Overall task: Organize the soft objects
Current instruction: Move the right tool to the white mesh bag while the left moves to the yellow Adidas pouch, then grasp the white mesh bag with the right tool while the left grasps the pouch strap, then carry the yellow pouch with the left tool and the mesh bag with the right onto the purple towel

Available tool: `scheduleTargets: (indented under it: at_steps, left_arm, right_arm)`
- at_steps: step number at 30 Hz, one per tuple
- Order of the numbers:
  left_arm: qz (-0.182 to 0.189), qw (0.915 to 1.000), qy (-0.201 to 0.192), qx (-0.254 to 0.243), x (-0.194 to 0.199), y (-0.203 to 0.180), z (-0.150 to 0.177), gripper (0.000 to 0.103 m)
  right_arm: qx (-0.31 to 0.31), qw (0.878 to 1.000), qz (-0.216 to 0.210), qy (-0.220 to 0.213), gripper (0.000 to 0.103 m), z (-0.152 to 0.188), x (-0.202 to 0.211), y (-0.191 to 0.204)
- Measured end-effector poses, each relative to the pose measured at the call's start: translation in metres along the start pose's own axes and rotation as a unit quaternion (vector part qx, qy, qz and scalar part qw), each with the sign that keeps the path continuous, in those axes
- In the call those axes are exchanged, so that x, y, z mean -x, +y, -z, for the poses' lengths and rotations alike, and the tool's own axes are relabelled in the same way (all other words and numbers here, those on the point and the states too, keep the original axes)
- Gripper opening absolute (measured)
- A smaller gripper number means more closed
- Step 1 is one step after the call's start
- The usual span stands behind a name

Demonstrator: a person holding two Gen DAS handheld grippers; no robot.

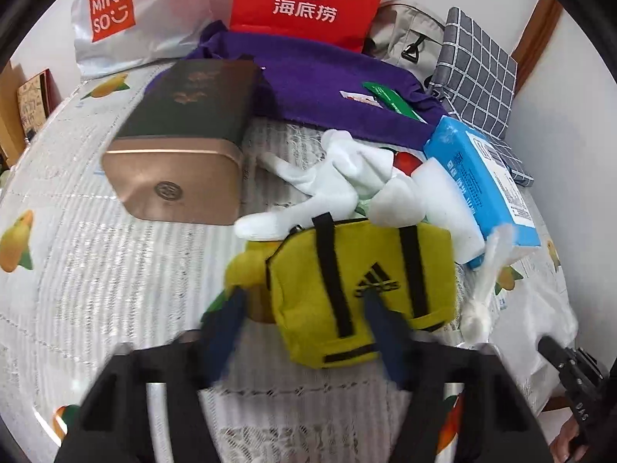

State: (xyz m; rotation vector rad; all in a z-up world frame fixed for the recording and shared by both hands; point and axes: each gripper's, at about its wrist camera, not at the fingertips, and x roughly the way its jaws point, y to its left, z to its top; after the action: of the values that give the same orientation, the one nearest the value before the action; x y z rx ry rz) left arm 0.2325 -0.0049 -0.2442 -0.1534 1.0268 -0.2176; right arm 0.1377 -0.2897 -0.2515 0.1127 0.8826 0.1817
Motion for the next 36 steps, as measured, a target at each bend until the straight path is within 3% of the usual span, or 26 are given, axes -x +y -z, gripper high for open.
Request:
scheduleTargets:
  at_steps: [1, 3, 5, 7, 10, 13, 16, 19, 22, 24, 27, 32, 34, 36]
  left_arm:
    - [0.018, 0.9998, -0.005, 0.004, 0.000, 0.000, 0.001, 0.029]
    - [0.013, 0.9999, -0.012, 0.000, 0.005, 0.000, 0.001, 0.026]
    - [0.002, 0.9998, -0.013, -0.016, 0.012, -0.002, 0.003, 0.018]
    - [-0.004, 0.9997, -0.008, -0.022, 0.018, 0.000, 0.008, 0.017]
    - [-0.022, 0.9995, -0.002, -0.025, 0.028, 0.008, 0.018, 0.016]
    - [-0.019, 0.9997, 0.001, -0.012, 0.039, 0.020, 0.026, 0.016]
    - [-0.032, 0.9995, -0.001, -0.007, 0.047, 0.029, 0.031, 0.016]
    - [-0.041, 0.9992, -0.001, -0.001, 0.049, 0.037, 0.034, 0.016]
    - [-0.036, 0.9993, 0.000, 0.006, 0.050, 0.045, 0.040, 0.016]
    - [-0.022, 0.9997, -0.005, 0.011, 0.054, 0.049, 0.044, 0.016]
    - [-0.008, 0.9998, -0.012, 0.016, 0.060, 0.053, 0.046, 0.015]
    - [0.036, 0.9987, -0.028, 0.026, 0.075, 0.058, 0.046, 0.012]
    - [0.049, 0.9978, -0.032, 0.031, 0.080, 0.062, 0.046, 0.012]
    - [0.057, 0.9972, -0.036, 0.034, 0.086, 0.064, 0.046, 0.011]
  right_arm:
    - [0.007, 1.000, 0.009, 0.006, 0.008, 0.002, -0.004, -0.002]
    - [0.025, 0.999, 0.020, 0.015, 0.026, 0.006, -0.007, -0.004]
    - [0.037, 0.999, 0.031, 0.003, 0.069, 0.010, -0.005, -0.006]
    - [0.043, 0.998, 0.033, -0.015, 0.083, 0.012, 0.000, -0.007]
    - [0.033, 0.999, 0.010, -0.027, 0.092, 0.011, 0.000, -0.007]
    - [0.039, 0.999, -0.002, -0.020, 0.094, 0.007, -0.012, -0.002]
    - [0.059, 0.998, 0.017, 0.001, 0.094, 0.005, -0.034, 0.006]
    - [0.087, 0.995, 0.048, -0.003, 0.101, 0.005, -0.046, 0.018]
    - [0.058, 0.997, 0.040, 0.008, 0.102, 0.000, -0.050, 0.016]
    - [0.049, 0.998, 0.047, 0.005, 0.102, -0.003, -0.051, 0.015]
    - [0.055, 0.997, 0.055, -0.004, 0.091, -0.003, -0.050, 0.018]
    - [0.054, 0.997, 0.053, -0.007, 0.036, -0.005, -0.043, 0.020]
    - [0.052, 0.997, 0.056, -0.007, 0.019, -0.004, -0.041, 0.020]
    - [0.047, 0.997, 0.056, -0.009, 0.015, -0.001, -0.039, 0.019]
